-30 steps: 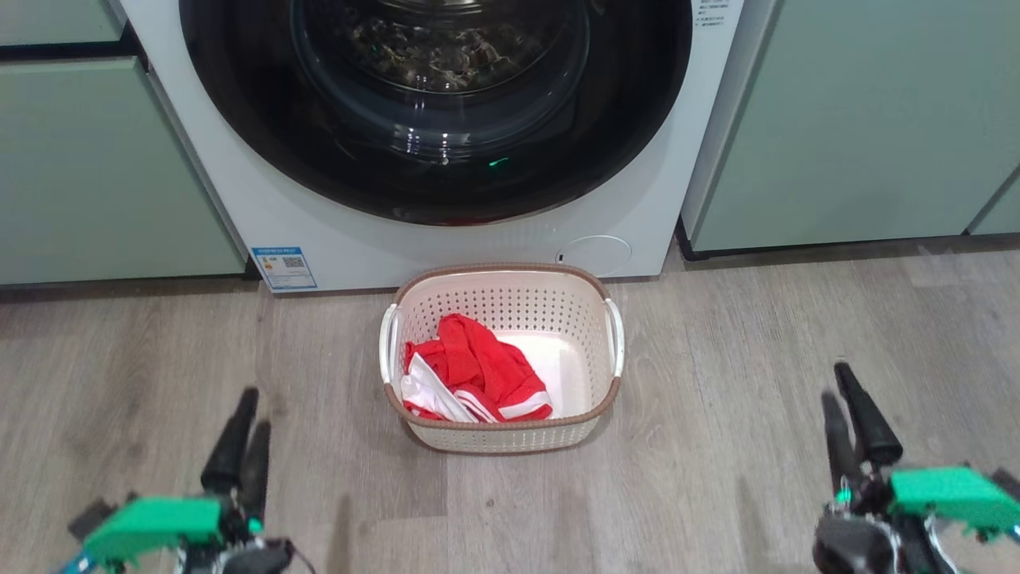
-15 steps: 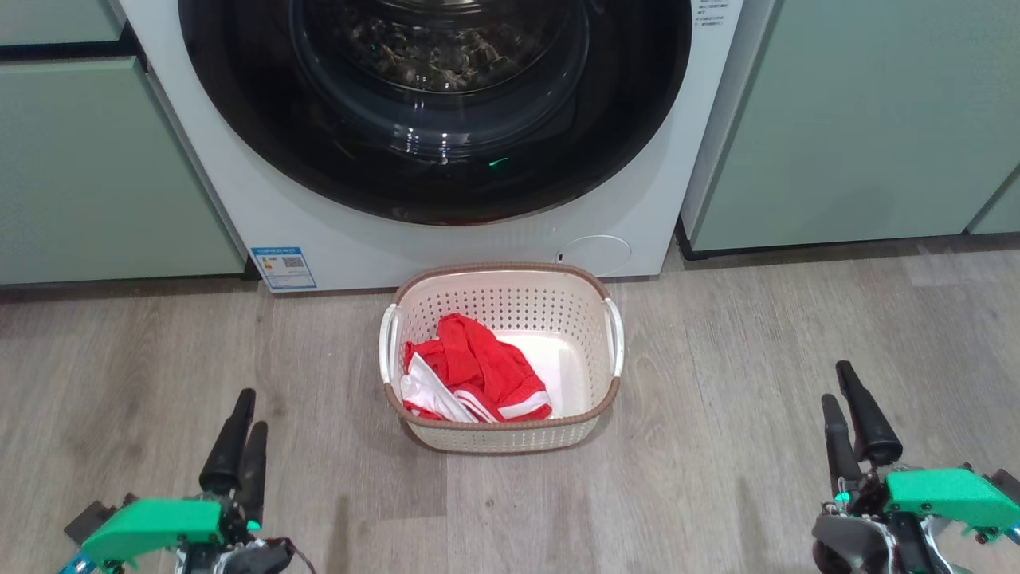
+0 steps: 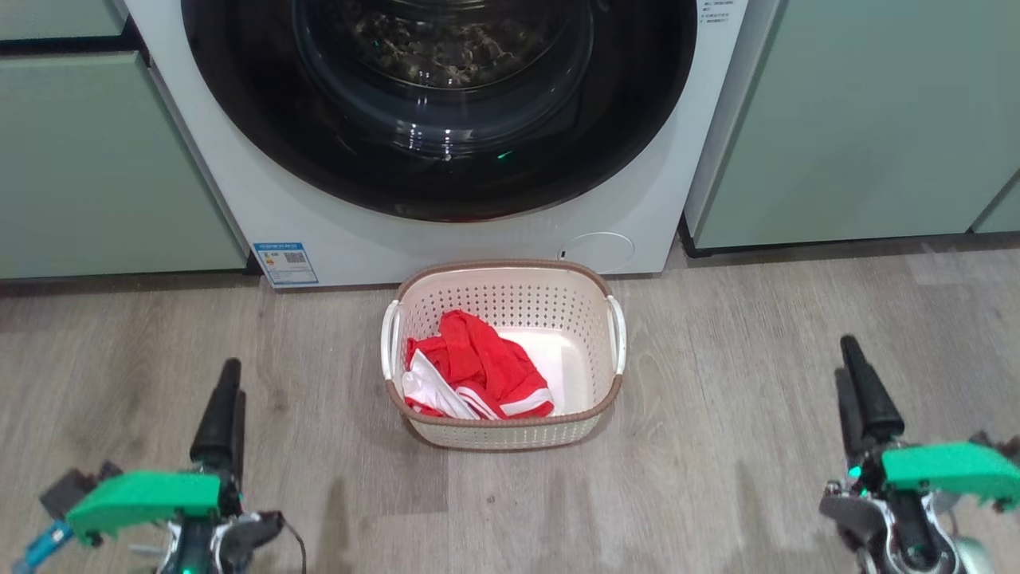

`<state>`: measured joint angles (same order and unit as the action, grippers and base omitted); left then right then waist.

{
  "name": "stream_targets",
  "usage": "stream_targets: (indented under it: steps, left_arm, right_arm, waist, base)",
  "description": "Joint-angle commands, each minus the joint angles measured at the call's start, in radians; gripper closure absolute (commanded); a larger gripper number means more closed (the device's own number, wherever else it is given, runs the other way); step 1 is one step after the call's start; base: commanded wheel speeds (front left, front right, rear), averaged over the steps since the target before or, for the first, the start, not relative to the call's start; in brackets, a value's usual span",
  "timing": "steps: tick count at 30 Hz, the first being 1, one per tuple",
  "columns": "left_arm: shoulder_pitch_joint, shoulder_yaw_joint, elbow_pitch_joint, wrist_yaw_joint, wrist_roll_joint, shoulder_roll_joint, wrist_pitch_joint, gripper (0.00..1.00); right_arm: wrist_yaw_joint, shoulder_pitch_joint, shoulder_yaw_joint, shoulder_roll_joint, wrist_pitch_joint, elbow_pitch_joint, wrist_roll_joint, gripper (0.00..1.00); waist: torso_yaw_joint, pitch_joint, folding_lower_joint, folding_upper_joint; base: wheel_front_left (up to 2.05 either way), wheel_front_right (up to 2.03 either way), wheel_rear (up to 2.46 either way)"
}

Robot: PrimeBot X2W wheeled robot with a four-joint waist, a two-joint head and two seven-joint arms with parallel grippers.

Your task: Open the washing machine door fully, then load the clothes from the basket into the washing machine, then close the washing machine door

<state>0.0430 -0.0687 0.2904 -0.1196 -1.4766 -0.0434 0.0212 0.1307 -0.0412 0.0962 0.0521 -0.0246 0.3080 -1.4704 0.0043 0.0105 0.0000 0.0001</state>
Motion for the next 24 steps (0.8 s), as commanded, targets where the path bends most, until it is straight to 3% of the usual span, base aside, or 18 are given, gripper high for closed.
stream_targets:
  steps: [1, 24]
  left_arm:
    - [0.06, -0.015, -0.043, -0.003, 0.022, -0.018, -0.009, 0.0]
    - [0.107, 0.008, -0.185, 0.019, 0.584, -0.036, -0.076, 0.0]
  right_arm:
    - [0.0, -0.057, -0.001, 0.022, 0.01, -0.042, 0.022, 0.0]
    - [0.0, -0.125, -0.046, 0.043, 0.048, -0.159, 0.618, 0.0]
  waist:
    - [0.0, 0.001, 0.0, -0.0001]
    - [0.0, 0.022, 0.0, -0.0001]
  base:
    - [0.0, 0.0, 0.0]
    - [0.0, 0.0, 0.0]
